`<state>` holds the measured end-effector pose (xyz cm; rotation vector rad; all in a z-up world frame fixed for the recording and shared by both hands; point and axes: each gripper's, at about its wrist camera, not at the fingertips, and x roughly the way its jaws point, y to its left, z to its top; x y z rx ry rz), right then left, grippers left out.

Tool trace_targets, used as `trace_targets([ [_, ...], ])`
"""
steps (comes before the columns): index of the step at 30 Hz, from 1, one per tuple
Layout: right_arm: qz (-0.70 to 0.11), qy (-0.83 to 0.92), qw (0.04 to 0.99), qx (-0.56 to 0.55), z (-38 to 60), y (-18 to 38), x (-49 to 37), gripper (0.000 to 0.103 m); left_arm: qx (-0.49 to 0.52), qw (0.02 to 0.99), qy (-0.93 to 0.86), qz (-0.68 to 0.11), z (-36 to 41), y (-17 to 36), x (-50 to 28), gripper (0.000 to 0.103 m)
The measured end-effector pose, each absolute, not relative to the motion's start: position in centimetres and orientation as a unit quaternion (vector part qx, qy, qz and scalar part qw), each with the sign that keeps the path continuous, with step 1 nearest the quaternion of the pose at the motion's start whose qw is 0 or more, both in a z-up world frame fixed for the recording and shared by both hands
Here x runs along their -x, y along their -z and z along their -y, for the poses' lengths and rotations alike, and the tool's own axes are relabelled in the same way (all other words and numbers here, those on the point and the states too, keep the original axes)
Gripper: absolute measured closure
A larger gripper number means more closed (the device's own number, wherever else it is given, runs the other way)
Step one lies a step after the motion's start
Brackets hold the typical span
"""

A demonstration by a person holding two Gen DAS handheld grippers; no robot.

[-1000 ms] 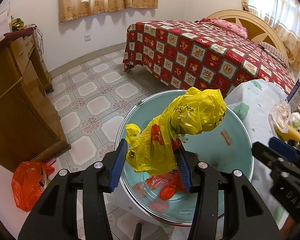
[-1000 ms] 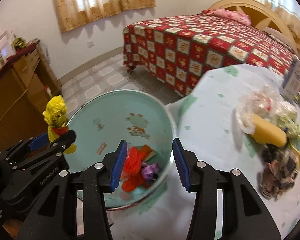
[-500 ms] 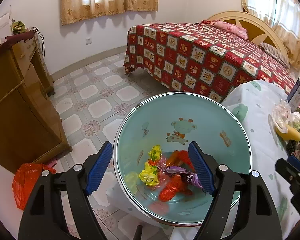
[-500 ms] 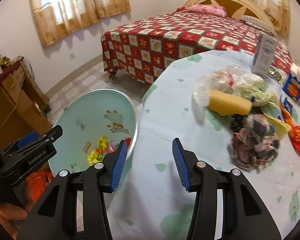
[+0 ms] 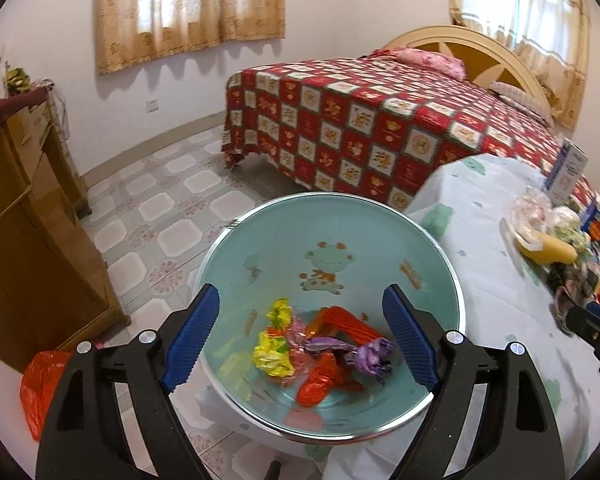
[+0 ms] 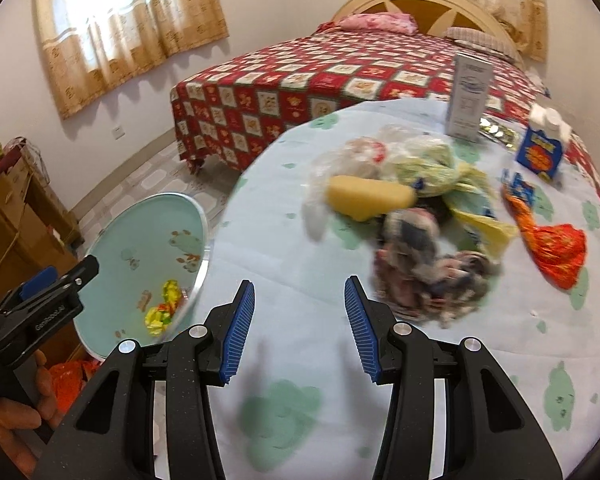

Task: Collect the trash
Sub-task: 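Move both open tools back over the trash pile on the table, then grasp the plaid cloth with the left tool while the right tool grasps the orange foil wrapper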

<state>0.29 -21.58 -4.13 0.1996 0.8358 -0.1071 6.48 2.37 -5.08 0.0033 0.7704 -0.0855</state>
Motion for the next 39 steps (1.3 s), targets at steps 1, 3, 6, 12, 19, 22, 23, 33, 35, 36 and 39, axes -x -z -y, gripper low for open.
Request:
trace_targets([
  [1,-0.405,0.054,0.907,-0.098,21.9,4.2,-0.1,0.056,0.001,0.925,0.053,-0.376,-2.0,5.1,-6.3,0.021],
  [3,-0.405,0.067,0.906,-0.106,23.6,4.3,0.7,0.056,0.009,0.924,0.071,-0.377,-1.4,5.0,-6.0,0.021],
  [6,-0.404,0.084,0.904,-0.113,25.4,4.4,1.8,0.056,0.002,0.924,0.094,-0.371,0.1,5.0,-5.2,0.021],
  [12,-0.402,0.131,0.897,-0.13,30.3,4.8,4.3,0.056,-0.008,0.914,0.148,-0.377,4.6,5.8,-3.3,0.021],
  [19,-0.395,0.169,0.891,-0.148,35.1,4.9,6.3,0.056,-0.038,0.899,0.214,-0.379,11.2,5.8,-1.9,0.021],
  [22,-0.39,0.178,0.89,-0.155,36.8,4.8,6.9,0.056,-0.034,0.895,0.238,-0.376,13.8,5.0,-2.0,0.021],
  [23,-0.389,0.179,0.89,-0.155,37.4,4.8,7.0,0.056,-0.03,0.894,0.243,-0.376,14.3,4.8,-2.1,0.021],
  [33,-0.386,0.183,0.89,-0.158,40.6,4.3,7.1,0.056,-0.019,0.884,0.261,-0.387,20.7,4.5,-3.3,0.021],
  [35,-0.382,0.184,0.892,-0.158,41.2,4.0,6.8,0.056,-0.012,0.881,0.258,-0.397,21.4,4.9,-3.9,0.022],
  [36,-0.379,0.184,0.894,-0.156,41.6,3.7,6.6,0.056,-0.009,0.879,0.255,-0.402,21.7,5.1,-4.1,0.022],
  [39,-0.373,0.181,0.897,-0.153,42.6,3.2,5.8,0.055,-0.004,0.874,0.254,-0.415,22.5,5.9,-4.7,0.031],
])
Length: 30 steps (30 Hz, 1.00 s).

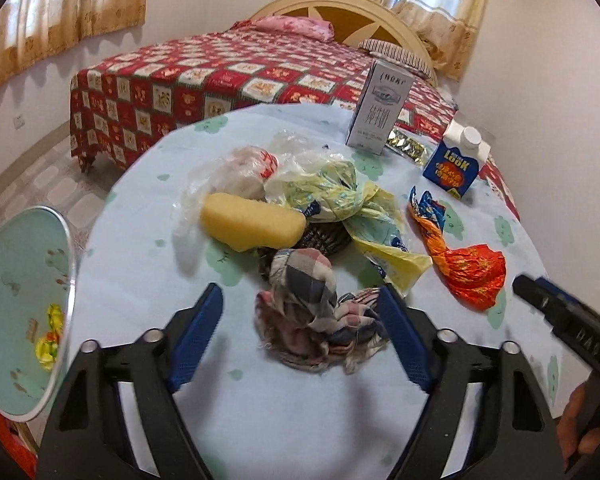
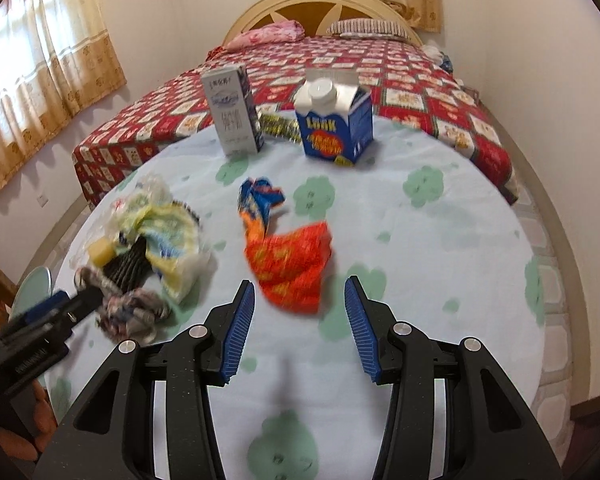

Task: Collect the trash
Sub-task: 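Grasp the plaid cloth with the left tool while the right tool grasps the orange foil wrapper, then carry the plaid cloth and orange foil wrapper over the teal bucket with both tools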

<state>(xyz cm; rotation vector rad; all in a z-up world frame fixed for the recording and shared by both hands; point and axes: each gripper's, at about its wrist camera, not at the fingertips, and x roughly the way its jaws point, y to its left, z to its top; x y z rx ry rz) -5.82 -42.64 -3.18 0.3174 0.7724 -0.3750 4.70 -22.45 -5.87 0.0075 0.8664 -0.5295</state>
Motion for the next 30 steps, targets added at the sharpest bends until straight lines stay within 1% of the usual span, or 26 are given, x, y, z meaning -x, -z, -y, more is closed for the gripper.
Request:
trace_targets([
  [1,-0.373,0.18,0.897,-0.154,42.9,3.1,5.7,0.053,0.0,0.871,0.254,-0.42,22.6,6.1,-4.8,0.034],
  [3,-0.371,0.177,0.899,-0.153,43.7,2.9,4.6,0.051,0.003,0.866,0.257,-0.429,22.7,6.5,-5.0,0.045],
  [4,-0.37,0.177,0.899,-0.151,43.8,2.8,4.4,0.05,0.004,0.863,0.26,-0.434,22.8,6.9,-5.0,0.048],
  [5,-0.37,0.176,0.901,-0.143,44.0,2.8,3.7,0.045,0.005,0.86,0.263,-0.438,22.9,7.1,-5.0,0.052],
  [8,-0.387,0.166,0.898,-0.13,44.4,3.8,1.6,0.045,0.007,0.855,0.273,-0.44,23.0,7.6,-4.7,0.065],
  [10,-0.399,0.16,0.894,-0.127,44.4,4.3,0.8,0.045,0.009,0.855,0.279,-0.437,22.9,7.5,-4.6,0.068],
  [11,-0.42,0.154,0.886,-0.121,44.3,5.3,0.0,0.045,0.01,0.854,0.282,-0.436,22.9,7.5,-4.5,0.071],
  [13,-0.432,0.149,0.882,-0.116,44.2,5.9,-0.4,0.045,0.01,0.855,0.288,-0.431,22.7,7.1,-4.2,0.073],
  [15,-0.446,0.145,0.877,-0.102,43.8,6.6,-0.6,0.05,0.012,0.857,0.291,-0.425,22.5,6.7,-3.8,0.074],
  [16,-0.445,0.141,0.878,-0.101,43.6,6.8,-0.5,0.056,0.012,0.857,0.293,-0.423,22.4,6.5,-3.6,0.074],
  [18,-0.449,0.131,0.879,-0.093,43.1,7.0,-0.3,0.062,0.01,0.859,0.297,-0.418,22.2,6.1,-3.2,0.075],
  [20,-0.459,0.12,0.875,-0.1,42.9,7.3,-0.1,0.072,0.01,0.86,0.299,-0.413,21.9,5.8,-2.9,0.075],
  [22,-0.464,0.118,0.871,-0.109,42.7,7.4,0.1,0.08,0.014,0.861,0.301,-0.41,21.4,5.5,-2.5,0.075],
  [25,-0.46,0.123,0.871,-0.119,42.1,7.0,1.2,0.083,0.022,0.863,0.3,-0.405,20.5,4.8,-2.1,0.075],
  [30,-0.422,0.148,0.886,-0.121,40.7,5.2,3.7,0.083,0.019,0.872,0.297,-0.389,19.3,3.8,-1.2,0.075],
])
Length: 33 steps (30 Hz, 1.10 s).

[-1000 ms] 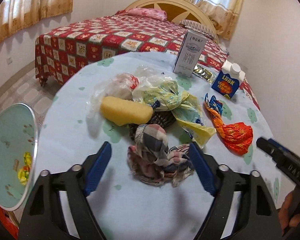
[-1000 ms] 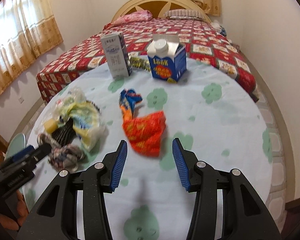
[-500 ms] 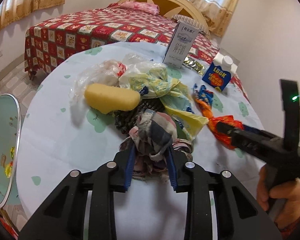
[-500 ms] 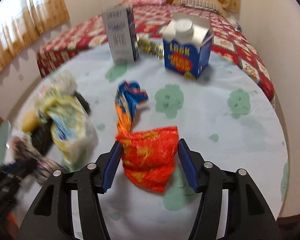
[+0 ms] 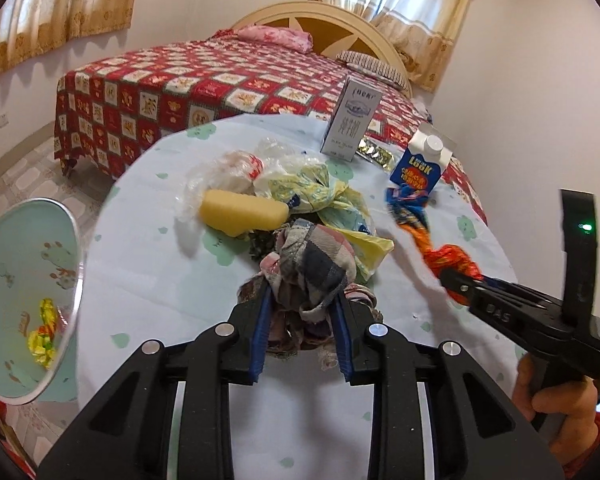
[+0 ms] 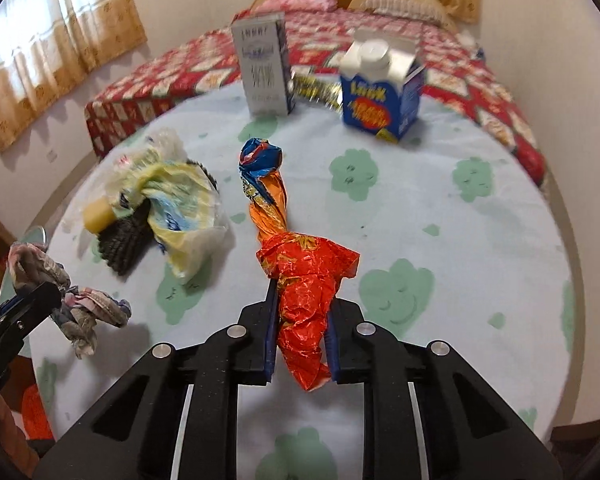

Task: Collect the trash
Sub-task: 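Carry the plaid cloth and orange foil wrapper over the teal bucket with both tools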

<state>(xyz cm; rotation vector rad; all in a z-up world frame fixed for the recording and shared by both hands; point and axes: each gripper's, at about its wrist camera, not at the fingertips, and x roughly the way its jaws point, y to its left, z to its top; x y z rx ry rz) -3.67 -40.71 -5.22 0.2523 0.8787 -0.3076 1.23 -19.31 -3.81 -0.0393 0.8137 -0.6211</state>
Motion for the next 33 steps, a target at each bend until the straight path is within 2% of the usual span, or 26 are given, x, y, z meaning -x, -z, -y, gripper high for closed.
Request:
trace_targets([
  [8,-0.383,0.164,0.9,-0.132,37.7,3.0,6.9,0.083,0.026,0.882,0.282,-0.376,16.4,2.6,-0.4,0.075],
  [33,-0.378,0.086,0.915,-0.113,27.6,1.5,5.6,0.083,0.02,0.918,0.179,-0.352,7.4,1.3,-1.3,0.075],
])
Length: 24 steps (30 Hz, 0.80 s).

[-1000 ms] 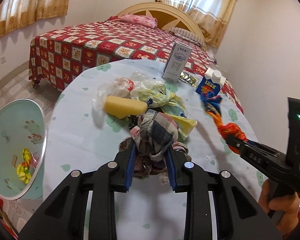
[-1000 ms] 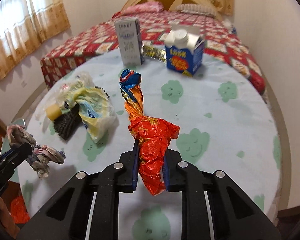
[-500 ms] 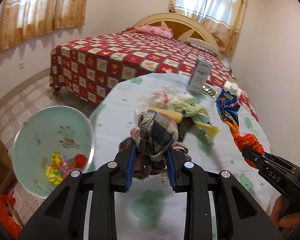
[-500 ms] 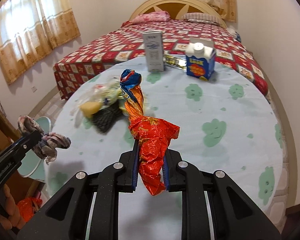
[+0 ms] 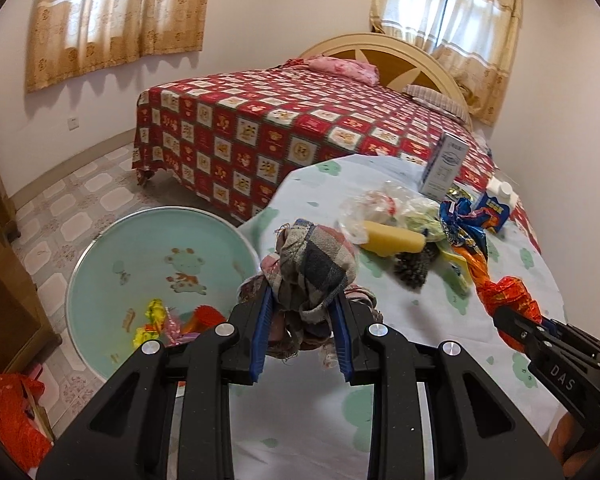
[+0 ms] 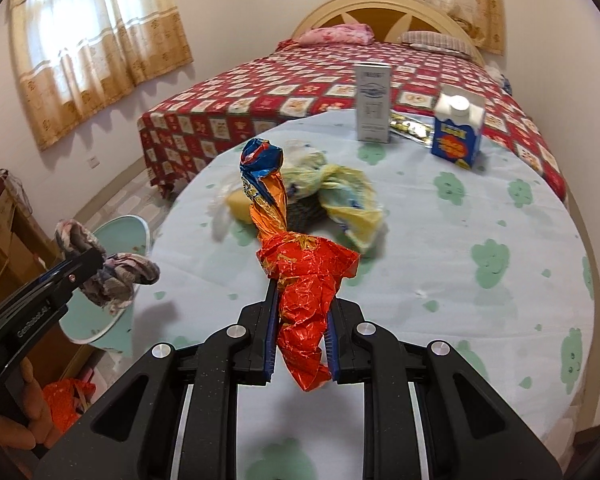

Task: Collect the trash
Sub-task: 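Carry the plaid cloth and orange foil wrapper over the teal bucket with both tools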

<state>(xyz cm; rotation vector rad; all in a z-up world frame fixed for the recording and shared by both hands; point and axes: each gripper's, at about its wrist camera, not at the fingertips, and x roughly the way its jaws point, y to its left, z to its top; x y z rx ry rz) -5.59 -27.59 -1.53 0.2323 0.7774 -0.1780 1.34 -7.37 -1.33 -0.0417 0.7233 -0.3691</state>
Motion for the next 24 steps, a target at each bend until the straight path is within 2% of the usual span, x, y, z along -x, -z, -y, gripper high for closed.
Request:
trace_targets([
  [24,-0.389,0.022,0.916,-0.094,20.2,1.4,2.6,0.083,0.05,0.927,0.115,-0.353,0.4,1.8,-3.8,0.075],
])
